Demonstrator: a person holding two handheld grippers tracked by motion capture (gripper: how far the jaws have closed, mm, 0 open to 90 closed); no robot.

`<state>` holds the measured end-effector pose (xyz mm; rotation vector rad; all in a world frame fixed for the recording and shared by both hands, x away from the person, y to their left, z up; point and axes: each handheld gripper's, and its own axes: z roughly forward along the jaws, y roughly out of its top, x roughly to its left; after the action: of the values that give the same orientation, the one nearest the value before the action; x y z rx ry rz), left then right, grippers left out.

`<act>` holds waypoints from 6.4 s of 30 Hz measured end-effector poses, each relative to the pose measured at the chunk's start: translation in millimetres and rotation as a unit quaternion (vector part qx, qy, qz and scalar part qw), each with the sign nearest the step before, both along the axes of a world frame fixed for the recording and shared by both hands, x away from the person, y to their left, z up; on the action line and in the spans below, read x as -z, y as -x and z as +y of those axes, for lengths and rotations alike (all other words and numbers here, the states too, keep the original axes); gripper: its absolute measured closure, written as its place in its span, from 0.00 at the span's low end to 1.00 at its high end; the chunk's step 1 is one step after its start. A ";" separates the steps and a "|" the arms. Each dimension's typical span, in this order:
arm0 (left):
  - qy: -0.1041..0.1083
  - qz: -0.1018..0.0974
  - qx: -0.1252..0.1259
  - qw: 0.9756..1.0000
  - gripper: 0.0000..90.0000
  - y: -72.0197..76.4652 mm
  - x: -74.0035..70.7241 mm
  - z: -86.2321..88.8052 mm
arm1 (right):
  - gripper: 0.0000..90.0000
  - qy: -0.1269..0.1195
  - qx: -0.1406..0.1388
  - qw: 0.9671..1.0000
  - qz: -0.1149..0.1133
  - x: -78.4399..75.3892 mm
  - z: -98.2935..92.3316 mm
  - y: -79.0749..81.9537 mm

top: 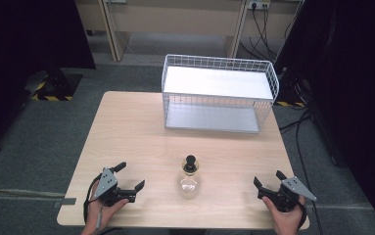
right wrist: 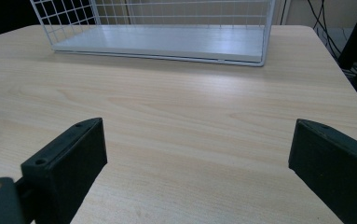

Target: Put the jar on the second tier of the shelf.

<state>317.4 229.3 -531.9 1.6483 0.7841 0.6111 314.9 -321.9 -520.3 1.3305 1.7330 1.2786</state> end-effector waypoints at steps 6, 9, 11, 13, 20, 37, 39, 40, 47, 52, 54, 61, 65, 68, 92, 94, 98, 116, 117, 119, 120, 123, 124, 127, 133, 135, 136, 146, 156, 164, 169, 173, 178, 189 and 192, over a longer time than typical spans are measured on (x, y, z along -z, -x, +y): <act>0.012 -0.025 0.035 0.999 0.01 3.9 -14.1 -17.2 | 0.05 -0.001 0.001 1.000 0.002 0.0 -0.3 -0.5; 0.027 -0.030 0.059 0.997 0.01 3.6 -23.6 -28.8 | 0.05 0.000 0.002 1.000 0.002 -0.1 -0.1 -0.4; 0.031 -0.032 0.069 0.997 0.01 3.1 -28.5 -34.6 | 0.05 -0.001 0.002 1.000 0.001 0.0 -0.6 -0.4; 0.023 -0.041 0.082 0.995 0.02 1.4 -35.4 -44.5 | 0.05 -0.005 0.002 1.000 0.000 0.1 -1.2 -0.2; 0.028 -0.047 0.117 0.992 0.04 -8.1 -45.0 -70.4 | 0.05 -0.001 0.000 1.000 0.001 0.0 -0.4 -0.4; 0.034 -0.033 0.159 0.986 0.13 -22.9 -35.8 -111.2 | 0.05 -0.001 0.002 1.000 0.001 0.0 -0.4 -0.3; 0.034 -0.033 0.163 0.985 0.16 -23.7 -35.8 -115.9 | 0.05 -0.001 0.002 1.000 0.001 0.0 -0.2 -0.2; 0.032 -0.034 0.165 0.985 0.17 -24.2 -35.7 -117.9 | 0.05 -0.001 0.002 1.000 0.001 0.0 -0.3 -0.2; 0.030 -0.030 0.176 0.983 0.28 -28.5 -33.2 -129.8 | 0.05 -0.002 0.002 1.000 0.000 0.0 -0.5 -0.3; 0.032 -0.029 0.182 0.982 0.36 -32.4 -32.5 -136.0 | 0.05 -0.002 0.002 1.000 0.000 0.0 -0.5 -0.3; 0.032 -0.027 0.185 0.982 0.39 -33.7 -31.3 -137.6 | 0.05 -0.002 0.002 1.000 0.000 0.0 -0.6 -0.3; 0.031 -0.026 0.196 0.980 0.53 -35.4 -26.3 -141.1 | 0.05 -0.002 0.002 1.000 0.000 0.0 -0.7 -0.4; 0.029 -0.027 0.193 0.980 0.56 -34.5 -26.7 -141.7 | 0.05 -0.002 0.001 1.000 0.000 0.0 -0.6 -0.4; 0.024 -0.026 0.191 0.981 0.56 -33.8 -28.0 -142.1 | 0.05 -0.002 0.001 1.000 0.000 0.0 -0.7 -0.4; 0.034 -0.051 0.155 0.986 0.57 -49.3 -74.1 -139.6 | 0.05 -0.007 0.002 1.000 0.002 0.0 -1.5 -0.5; 0.032 -0.055 0.151 0.987 0.57 -52.3 -80.7 -139.2 | 0.05 -0.008 0.002 1.000 0.002 0.0 -1.6 -0.6; 0.036 -0.063 0.138 0.988 0.57 -58.7 -93.6 -137.6 | 0.05 -0.009 0.002 1.000 0.002 0.0 -1.8 -0.5; 0.038 -0.084 0.081 0.992 0.57 -83.8 -131.1 -137.5 | 0.05 -0.011 0.003 1.000 0.001 0.1 -2.3 -0.3; 0.039 -0.086 0.078 0.993 0.57 -85.2 -132.8 -137.4 | 0.05 -0.011 0.003 1.000 0.001 0.1 -2.3 -0.3; 0.041 -0.087 0.072 0.993 0.57 -88.0 -136.2 -136.9 | 0.05 -0.011 0.003 1.000 0.001 0.1 -2.4 -0.3; 0.041 -0.088 0.069 0.993 0.57 -89.3 -137.9 -136.7 | 0.05 -0.012 0.003 1.000 0.001 0.1 -2.4 -0.3; 0.038 -0.093 0.060 0.993 0.57 -92.9 -142.9 -136.1 | 0.05 -0.013 0.004 1.000 0.000 0.1 -2.5 -0.2; 0.039 -0.094 0.057 0.993 0.57 -94.1 -144.5 -135.9 | 0.05 -0.013 0.004 1.000 0.000 0.1 -2.5 -0.2; 0.040 -0.096 0.050 0.993 0.57 -97.2 -149.0 -135.8 | 0.05 -0.014 0.004 1.000 0.001 0.1 -2.6 -0.3; 0.039 -0.101 0.038 0.993 0.57 -102.1 -156.8 -138.0 | 0.05 -0.014 0.004 1.000 0.001 0.1 -2.7 -0.3; 0.039 -0.102 0.034 0.993 0.57 -104.1 -158.9 -139.3 | 0.05 -0.014 0.004 1.000 0.001 0.1 -2.6 -0.2; 0.038 -0.103 0.032 0.993 0.57 -105.3 -160.1 -139.7 | 0.05 -0.015 0.005 1.000 0.001 0.1 -2.6 -0.2; 0.037 -0.108 0.010 0.993 0.57 -117.1 -175.1 -140.5 | 0.05 -0.015 0.004 1.000 0.002 0.1 -2.9 -0.5; 0.037 -0.114 -0.010 0.993 0.57 -126.8 -188.2 -143.0 | 0.05 -0.016 0.004 1.000 0.003 0.1 -2.9 -0.6; 0.039 -0.117 -0.021 0.992 0.57 -136.3 -197.3 -147.0 | 0.05 -0.016 0.004 1.000 0.003 0.1 -2.9 -0.6; 0.042 -0.118 -0.031 0.992 0.57 -144.1 -203.9 -149.3 | 0.05 -0.016 0.005 1.000 0.002 0.2 -3.1 -0.6; 0.045 -0.118 -0.037 0.991 0.57 -149.1 -210.0 -150.4 | 0.05 -0.016 0.005 1.000 0.002 0.1 -2.9 -0.5; 0.045 -0.120 -0.041 0.991 0.57 -153.1 -216.0 -151.4 | 0.05 -0.016 0.004 1.000 0.002 0.2 -2.9 -0.5; 0.052 -0.115 -0.055 0.990 0.57 -168.2 -226.0 -154.2 | 0.05 -0.018 0.004 1.000 0.003 0.2 -3.2 -0.6; 0.054 -0.116 -0.058 0.990 0.57 -171.4 -228.2 -156.1 | 0.05 -0.019 0.005 1.000 0.003 0.1 -3.5 -0.5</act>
<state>488.7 73.2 -303.7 1.4097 0.7327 0.8134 315.4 -325.4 -520.5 1.3633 1.7114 1.3098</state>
